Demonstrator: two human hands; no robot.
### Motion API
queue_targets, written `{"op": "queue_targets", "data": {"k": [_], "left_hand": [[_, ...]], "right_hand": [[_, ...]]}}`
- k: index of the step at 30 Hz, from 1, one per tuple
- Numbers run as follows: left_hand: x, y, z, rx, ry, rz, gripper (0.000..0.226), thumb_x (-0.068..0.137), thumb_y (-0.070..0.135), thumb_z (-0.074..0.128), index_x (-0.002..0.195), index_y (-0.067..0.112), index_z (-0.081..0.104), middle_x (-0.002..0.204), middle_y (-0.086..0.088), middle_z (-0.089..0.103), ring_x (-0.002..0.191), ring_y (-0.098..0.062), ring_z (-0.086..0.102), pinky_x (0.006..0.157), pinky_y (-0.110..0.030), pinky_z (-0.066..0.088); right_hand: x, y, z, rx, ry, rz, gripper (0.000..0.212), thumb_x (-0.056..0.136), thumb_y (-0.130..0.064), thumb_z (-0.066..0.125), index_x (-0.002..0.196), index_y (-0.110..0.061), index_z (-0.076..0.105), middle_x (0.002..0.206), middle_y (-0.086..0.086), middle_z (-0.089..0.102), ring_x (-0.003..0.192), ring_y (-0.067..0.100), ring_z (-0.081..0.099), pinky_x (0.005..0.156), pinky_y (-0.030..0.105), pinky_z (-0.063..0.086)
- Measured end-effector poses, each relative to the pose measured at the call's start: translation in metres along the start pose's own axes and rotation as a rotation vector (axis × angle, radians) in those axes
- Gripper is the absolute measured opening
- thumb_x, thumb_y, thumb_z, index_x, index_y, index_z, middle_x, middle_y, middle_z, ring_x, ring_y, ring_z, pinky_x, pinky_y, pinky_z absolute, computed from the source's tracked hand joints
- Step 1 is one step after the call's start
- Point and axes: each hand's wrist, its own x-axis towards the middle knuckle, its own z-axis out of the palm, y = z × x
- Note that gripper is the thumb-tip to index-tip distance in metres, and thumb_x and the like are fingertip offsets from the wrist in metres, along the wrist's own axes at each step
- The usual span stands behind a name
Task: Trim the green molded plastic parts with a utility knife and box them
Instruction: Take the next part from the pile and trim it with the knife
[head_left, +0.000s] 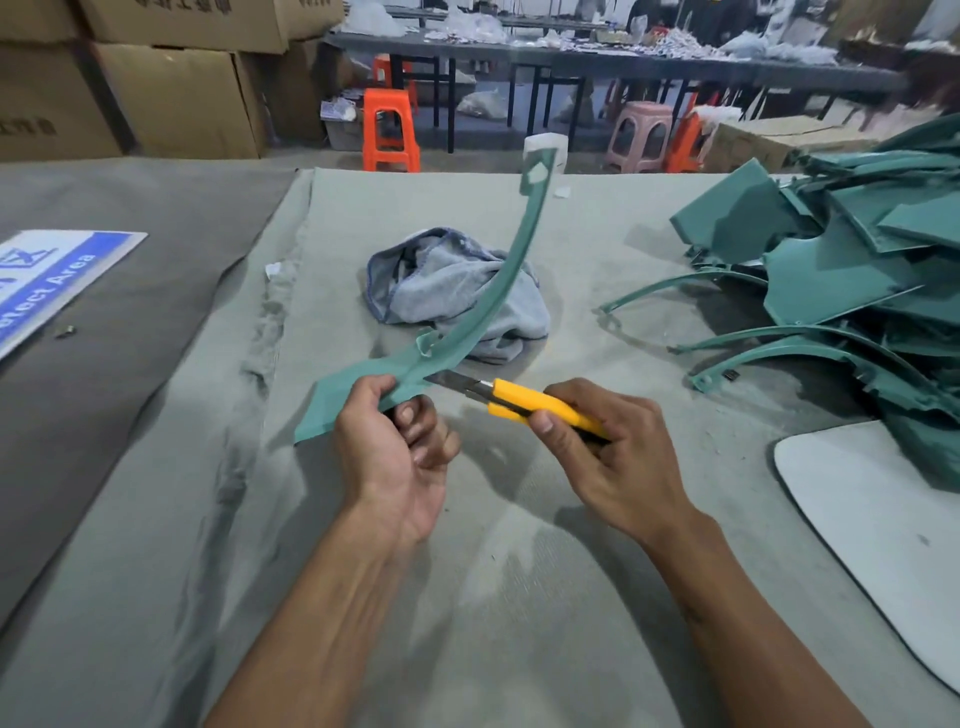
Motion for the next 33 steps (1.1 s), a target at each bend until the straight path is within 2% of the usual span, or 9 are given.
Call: {"op": "queue_targets", "data": {"k": [3, 6, 9, 15, 20, 24, 26, 29, 33], "left_hand": [[-0.003, 0.000, 0.000, 0.066, -0.077, -0.016, 0.052, 0.095, 0.023, 0.039, 0.043, 0.023, 0.033, 0.041, 0.005, 0.021, 0.031, -0.010, 0.014, 0.037, -0.026, 0.015], [-0.003, 0.001, -0.001, 0.119, -0.100, -0.039, 0.051, 0.094, 0.023, 0.040, 0.044, 0.022, 0.033, 0.041, 0.005, 0.021, 0.031, -0.010, 0.014, 0.039, -0.026, 0.015], [-0.001, 0.003, -0.002, 0.135, -0.074, -0.051, 0.050, 0.094, 0.023, 0.043, 0.045, 0.022, 0.032, 0.042, 0.005, 0.021, 0.031, -0.010, 0.014, 0.037, -0.023, 0.017], [-0.002, 0.006, -0.001, 0.136, -0.070, -0.065, 0.053, 0.093, 0.021, 0.043, 0.042, 0.023, 0.031, 0.039, 0.005, 0.018, 0.029, -0.009, 0.014, 0.033, -0.021, 0.018], [-0.005, 0.012, 0.001, 0.213, -0.124, -0.114, 0.054, 0.092, 0.020, 0.043, 0.039, 0.022, 0.029, 0.038, 0.005, 0.018, 0.028, -0.009, 0.013, 0.037, -0.022, 0.013], [-0.003, 0.017, -0.002, 0.272, -0.098, -0.106, 0.056, 0.093, 0.019, 0.042, 0.038, 0.023, 0.029, 0.038, 0.005, 0.018, 0.027, -0.008, 0.013, 0.045, -0.026, 0.008], [-0.001, 0.019, -0.003, 0.277, -0.089, -0.109, 0.056, 0.093, 0.019, 0.041, 0.038, 0.023, 0.029, 0.037, 0.005, 0.017, 0.026, -0.008, 0.013, 0.046, -0.026, 0.007], [0.001, 0.020, -0.003, 0.291, -0.098, -0.128, 0.056, 0.093, 0.019, 0.042, 0.038, 0.022, 0.029, 0.037, 0.005, 0.017, 0.025, -0.008, 0.013, 0.045, -0.026, 0.007], [0.000, 0.020, -0.004, 0.337, -0.133, -0.150, 0.056, 0.093, 0.019, 0.043, 0.039, 0.022, 0.028, 0.037, 0.004, 0.017, 0.025, -0.008, 0.012, 0.042, -0.023, 0.009]], "right_hand": [[0.000, 0.004, -0.004, -0.070, 0.050, 0.000, 0.036, 0.105, -0.047, 0.056, 0.096, -0.016, 0.071, 0.062, -0.009, 0.054, 0.052, 0.011, 0.050, 0.050, 0.024, 0.037], [0.003, 0.007, -0.005, -0.135, 0.206, 0.045, 0.046, 0.107, -0.053, 0.046, 0.101, -0.013, 0.068, 0.062, -0.009, 0.050, 0.052, 0.009, 0.045, 0.051, 0.017, 0.033], [0.005, 0.012, -0.009, -0.186, 0.354, 0.091, 0.054, 0.108, -0.054, 0.041, 0.105, -0.007, 0.066, 0.065, -0.006, 0.051, 0.053, 0.013, 0.043, 0.051, 0.021, 0.031], [0.003, 0.018, -0.017, -0.158, 0.180, -0.207, 0.043, 0.107, -0.042, 0.054, 0.090, -0.005, 0.069, 0.071, -0.003, 0.057, 0.057, 0.010, 0.045, 0.052, 0.032, 0.040], [0.004, 0.019, -0.016, -0.198, 0.333, -0.081, 0.046, 0.107, -0.043, 0.049, 0.092, -0.005, 0.069, 0.067, -0.004, 0.056, 0.054, 0.016, 0.048, 0.053, 0.028, 0.039], [0.008, 0.018, -0.021, -0.173, 0.566, 0.153, 0.042, 0.109, -0.057, 0.036, 0.102, -0.022, 0.058, 0.067, -0.002, 0.058, 0.055, 0.015, 0.047, 0.054, 0.020, 0.035], [0.005, 0.023, -0.026, -0.189, 0.527, 0.031, 0.039, 0.110, -0.051, 0.040, 0.102, -0.018, 0.059, 0.076, -0.012, 0.051, 0.059, 0.008, 0.042, 0.058, 0.013, 0.032], [0.002, 0.030, -0.035, -0.155, 0.391, -0.141, 0.045, 0.109, -0.042, 0.048, 0.094, -0.004, 0.067, 0.077, -0.014, 0.047, 0.059, 0.007, 0.041, 0.057, 0.020, 0.035], [0.007, 0.034, -0.035, -0.185, 0.486, 0.039, 0.042, 0.109, -0.050, 0.042, 0.093, -0.017, 0.061, 0.063, -0.003, 0.055, 0.053, 0.015, 0.047, 0.050, 0.030, 0.037]]}}
